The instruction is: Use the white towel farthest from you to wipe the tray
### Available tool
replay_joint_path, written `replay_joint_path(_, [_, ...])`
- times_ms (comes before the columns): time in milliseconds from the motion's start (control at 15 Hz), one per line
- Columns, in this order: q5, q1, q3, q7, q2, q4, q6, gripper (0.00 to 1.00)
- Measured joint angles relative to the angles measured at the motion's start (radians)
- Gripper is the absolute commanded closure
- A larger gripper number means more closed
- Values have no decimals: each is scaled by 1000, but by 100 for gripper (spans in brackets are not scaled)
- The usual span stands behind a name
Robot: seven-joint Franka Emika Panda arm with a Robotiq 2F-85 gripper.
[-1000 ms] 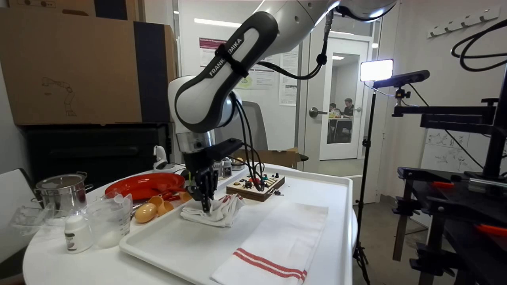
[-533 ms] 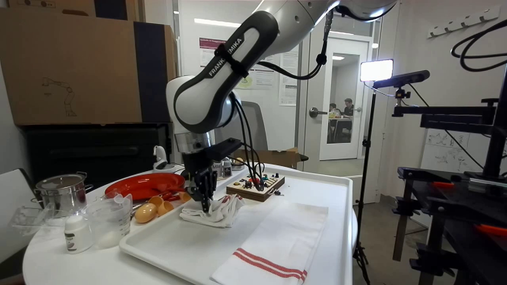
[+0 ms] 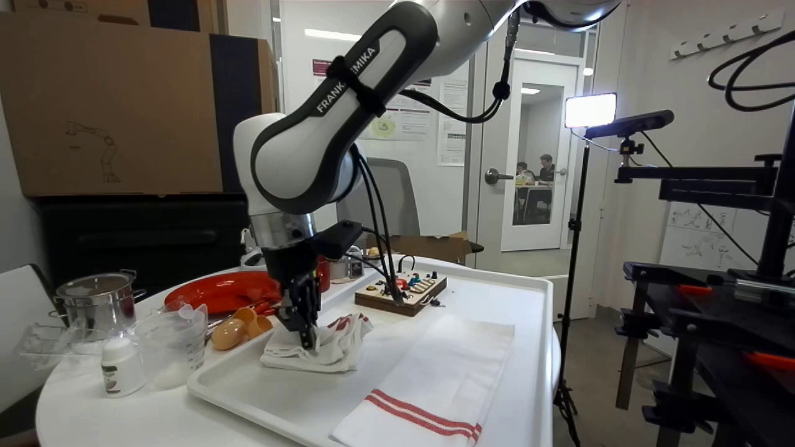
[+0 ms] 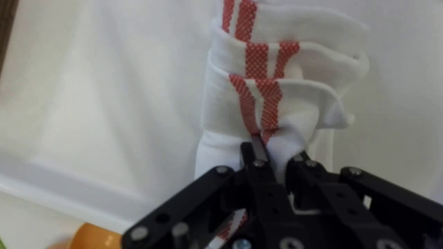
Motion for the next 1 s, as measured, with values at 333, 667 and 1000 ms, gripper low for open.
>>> replay_joint_path(333, [-1,4,58,-114,-4,-8,-11,97])
replay_joint_path(667, [-2,17,67,-129,-6,-8,-59,97])
replay_joint_path(1000, [-1,13,31,-79,-5,-4,-61,97])
